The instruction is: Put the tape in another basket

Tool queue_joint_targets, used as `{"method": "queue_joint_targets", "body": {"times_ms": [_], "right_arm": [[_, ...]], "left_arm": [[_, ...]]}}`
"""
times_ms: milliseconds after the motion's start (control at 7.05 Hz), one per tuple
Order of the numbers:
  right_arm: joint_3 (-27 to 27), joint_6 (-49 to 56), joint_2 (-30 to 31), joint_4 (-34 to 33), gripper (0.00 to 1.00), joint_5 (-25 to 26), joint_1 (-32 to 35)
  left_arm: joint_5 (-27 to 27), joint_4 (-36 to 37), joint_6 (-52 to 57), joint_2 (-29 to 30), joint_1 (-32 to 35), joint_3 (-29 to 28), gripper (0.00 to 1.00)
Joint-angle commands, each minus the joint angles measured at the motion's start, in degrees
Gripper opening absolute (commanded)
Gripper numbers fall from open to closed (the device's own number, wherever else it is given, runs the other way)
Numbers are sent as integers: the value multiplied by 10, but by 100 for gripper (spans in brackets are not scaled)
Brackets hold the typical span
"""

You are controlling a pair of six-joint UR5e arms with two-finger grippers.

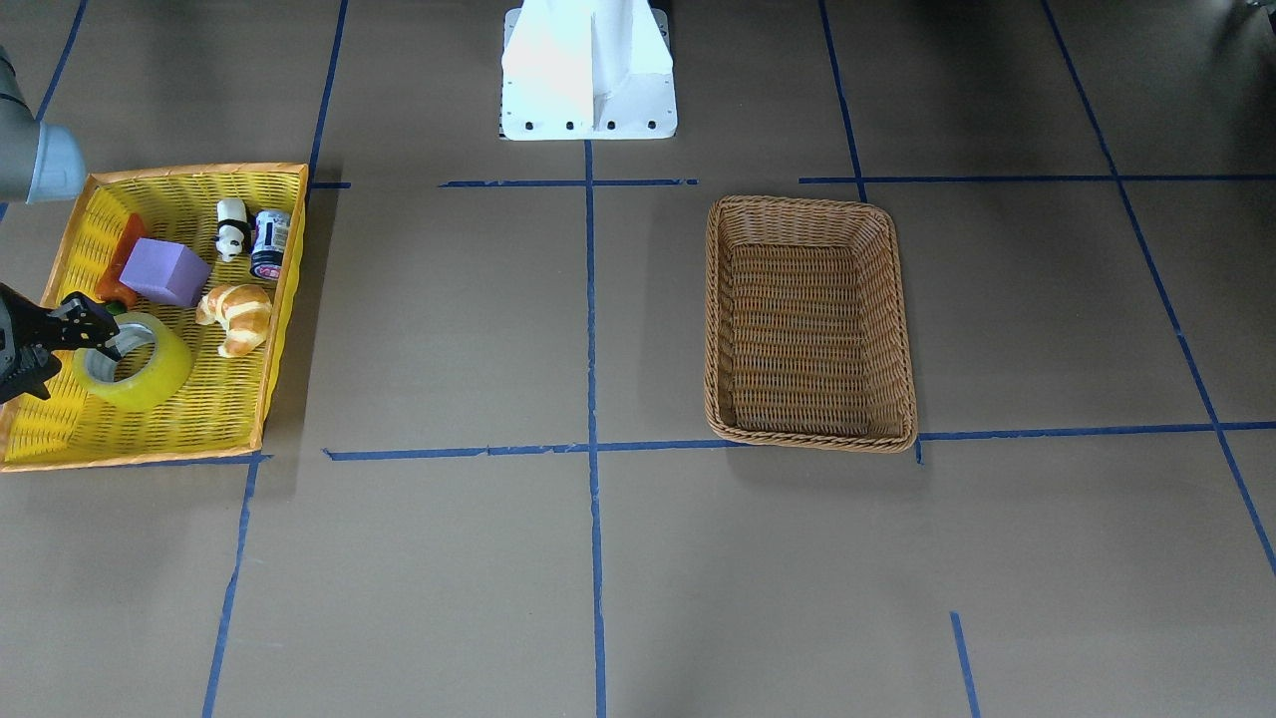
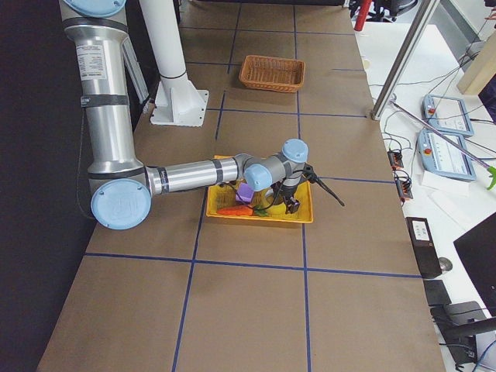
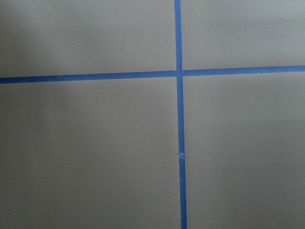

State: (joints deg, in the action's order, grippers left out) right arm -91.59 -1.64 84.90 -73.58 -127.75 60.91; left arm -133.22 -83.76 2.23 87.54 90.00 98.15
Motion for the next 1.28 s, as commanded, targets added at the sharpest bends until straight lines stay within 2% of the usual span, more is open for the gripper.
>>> {"method": "queue_joint_targets", "body": {"times_ms": [0, 284, 426, 568, 993, 1135], "right_arm": [[14, 9, -4, 0, 74, 2, -10], [18, 9, -5, 0, 72, 2, -17], [17, 8, -5, 0, 18, 0, -16], [13, 7, -6, -1, 0, -4, -16], [2, 8, -7, -7, 0, -17, 9], [-13, 7, -7, -10, 0, -75, 47]], "left_arm": [[0, 0, 0, 0, 0, 2, 100], [-1, 0, 0, 0, 0, 2, 100], [-1, 0, 0, 0, 0, 2, 100], [-1, 0, 0, 0, 0, 2, 100], [-1, 0, 1, -1, 0, 0, 100], [-1, 0, 1, -1, 0, 1, 100]]}}
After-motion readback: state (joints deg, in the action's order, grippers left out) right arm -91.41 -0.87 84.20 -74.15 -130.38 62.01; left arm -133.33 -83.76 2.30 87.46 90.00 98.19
